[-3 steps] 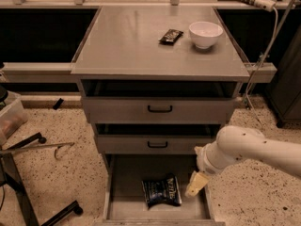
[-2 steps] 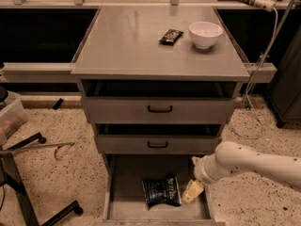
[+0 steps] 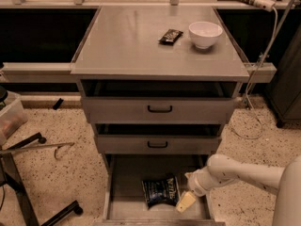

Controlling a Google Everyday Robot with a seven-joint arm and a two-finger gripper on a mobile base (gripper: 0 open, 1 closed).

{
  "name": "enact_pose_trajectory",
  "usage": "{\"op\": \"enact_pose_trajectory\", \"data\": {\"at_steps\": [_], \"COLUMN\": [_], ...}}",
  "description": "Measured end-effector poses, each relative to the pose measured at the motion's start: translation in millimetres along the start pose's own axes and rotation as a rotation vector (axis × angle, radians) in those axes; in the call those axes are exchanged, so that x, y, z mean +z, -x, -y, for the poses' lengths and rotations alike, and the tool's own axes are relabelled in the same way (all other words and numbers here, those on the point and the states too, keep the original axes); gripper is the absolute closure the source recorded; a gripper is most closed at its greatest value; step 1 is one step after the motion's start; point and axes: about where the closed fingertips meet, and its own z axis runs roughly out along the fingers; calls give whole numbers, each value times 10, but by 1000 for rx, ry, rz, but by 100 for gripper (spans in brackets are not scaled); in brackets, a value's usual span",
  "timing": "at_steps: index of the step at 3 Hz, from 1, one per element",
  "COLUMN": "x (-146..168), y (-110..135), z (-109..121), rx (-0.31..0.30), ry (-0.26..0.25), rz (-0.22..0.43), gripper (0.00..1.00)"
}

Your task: Pick blue chip bag from bottom drawer and place on counter

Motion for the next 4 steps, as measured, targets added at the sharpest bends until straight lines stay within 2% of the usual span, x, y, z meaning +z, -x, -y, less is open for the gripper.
{"op": "enact_pose_trajectory", "data": {"at_steps": [1,2,4], "x": [1,292,1103], "y": [0,-35,-11], "z": [0,36,351], "rx": [0,10,60], "ry": [0,-26,-105], "rz": [0,12,102], "gripper": [0,0,0]}}
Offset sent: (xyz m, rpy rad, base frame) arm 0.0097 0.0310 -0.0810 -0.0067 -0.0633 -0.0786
